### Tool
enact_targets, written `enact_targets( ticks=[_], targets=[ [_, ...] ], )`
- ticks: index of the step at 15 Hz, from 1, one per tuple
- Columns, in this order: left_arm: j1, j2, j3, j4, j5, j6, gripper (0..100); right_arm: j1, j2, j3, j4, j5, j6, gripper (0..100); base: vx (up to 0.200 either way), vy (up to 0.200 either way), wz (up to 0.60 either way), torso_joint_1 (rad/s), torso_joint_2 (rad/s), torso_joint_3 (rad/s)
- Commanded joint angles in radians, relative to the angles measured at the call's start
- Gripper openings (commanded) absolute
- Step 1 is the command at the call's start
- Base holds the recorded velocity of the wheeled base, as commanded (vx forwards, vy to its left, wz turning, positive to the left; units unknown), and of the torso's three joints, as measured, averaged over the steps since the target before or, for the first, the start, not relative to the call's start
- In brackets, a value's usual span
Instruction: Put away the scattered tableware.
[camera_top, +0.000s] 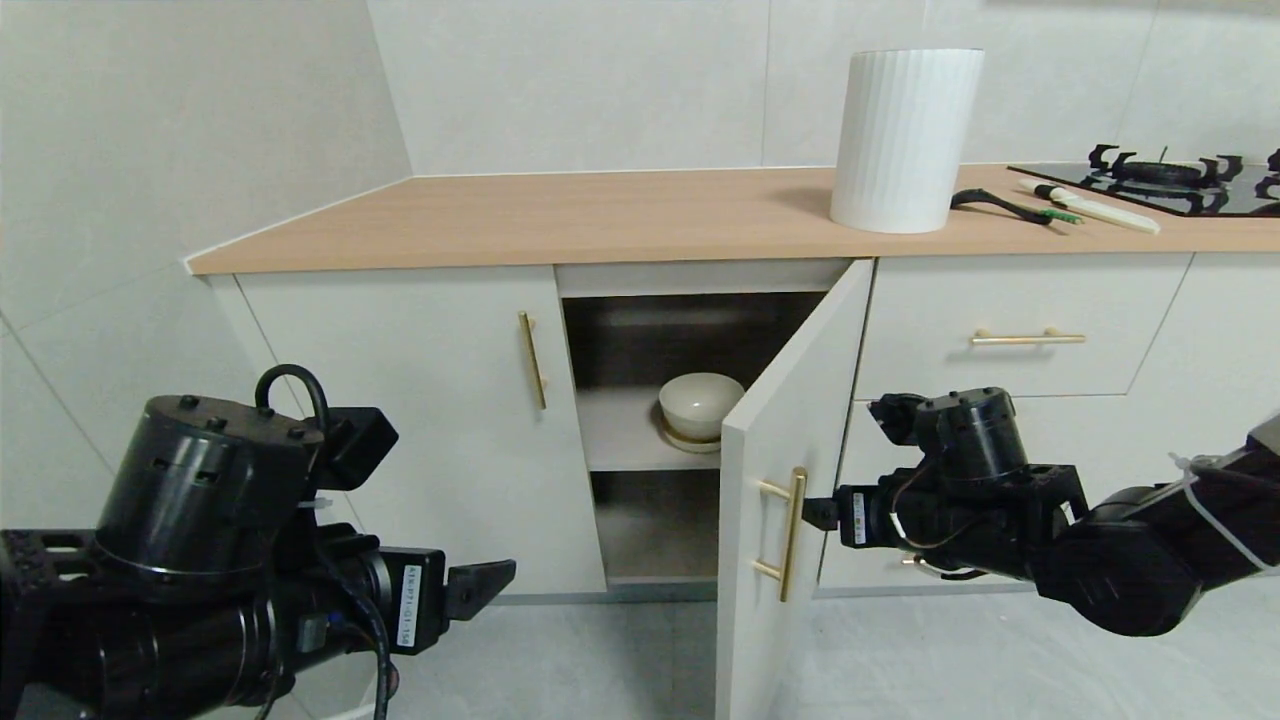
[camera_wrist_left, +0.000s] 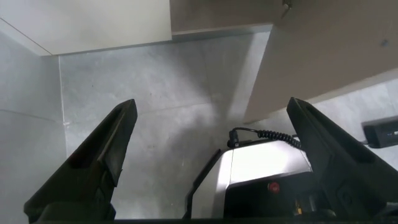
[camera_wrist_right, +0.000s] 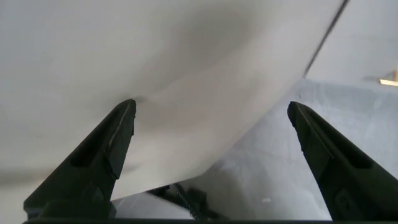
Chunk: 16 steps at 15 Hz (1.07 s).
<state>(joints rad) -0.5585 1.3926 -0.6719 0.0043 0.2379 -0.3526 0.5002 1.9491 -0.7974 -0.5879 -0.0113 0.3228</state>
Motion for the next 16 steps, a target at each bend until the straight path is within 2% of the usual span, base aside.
enact_targets(
  ticks=[1,4,6,9,14,16],
  targets=[
    [0.000,0.003,0.000,0.002,0.006,0.006,100,0.001,0.030,-0.003,-0.009,-0.001,0.004,100,0.000,0.000,0.00,0.000,0.00,0.000],
    [0.000,0.008,0.000,0.000,0.012,0.006,100,0.024,0.057,-0.003,-0.061,-0.007,0.010,100,0.200,0.000,0.00,-0.001,0.00,0.002],
    [0.000,0.010,0.002,0.002,0.012,0.006,100,0.037,0.091,-0.008,-0.116,-0.059,0.025,100,0.200,0.000,0.00,0.007,0.00,0.002],
    [0.000,0.010,0.002,0.002,0.012,0.007,100,0.046,0.123,-0.019,-0.164,-0.087,0.047,100,0.000,0.000,0.00,0.000,0.00,0.000],
    [0.000,0.013,0.003,0.000,0.012,0.007,100,0.075,0.189,-0.115,-0.176,-0.182,0.164,100,0.000,0.000,0.00,0.000,0.00,0.000],
    [0.000,0.013,0.003,0.000,0.012,0.007,100,0.075,0.192,-0.131,-0.178,-0.185,0.199,100,0.000,0.000,0.00,0.000,0.00,0.000]
  ],
)
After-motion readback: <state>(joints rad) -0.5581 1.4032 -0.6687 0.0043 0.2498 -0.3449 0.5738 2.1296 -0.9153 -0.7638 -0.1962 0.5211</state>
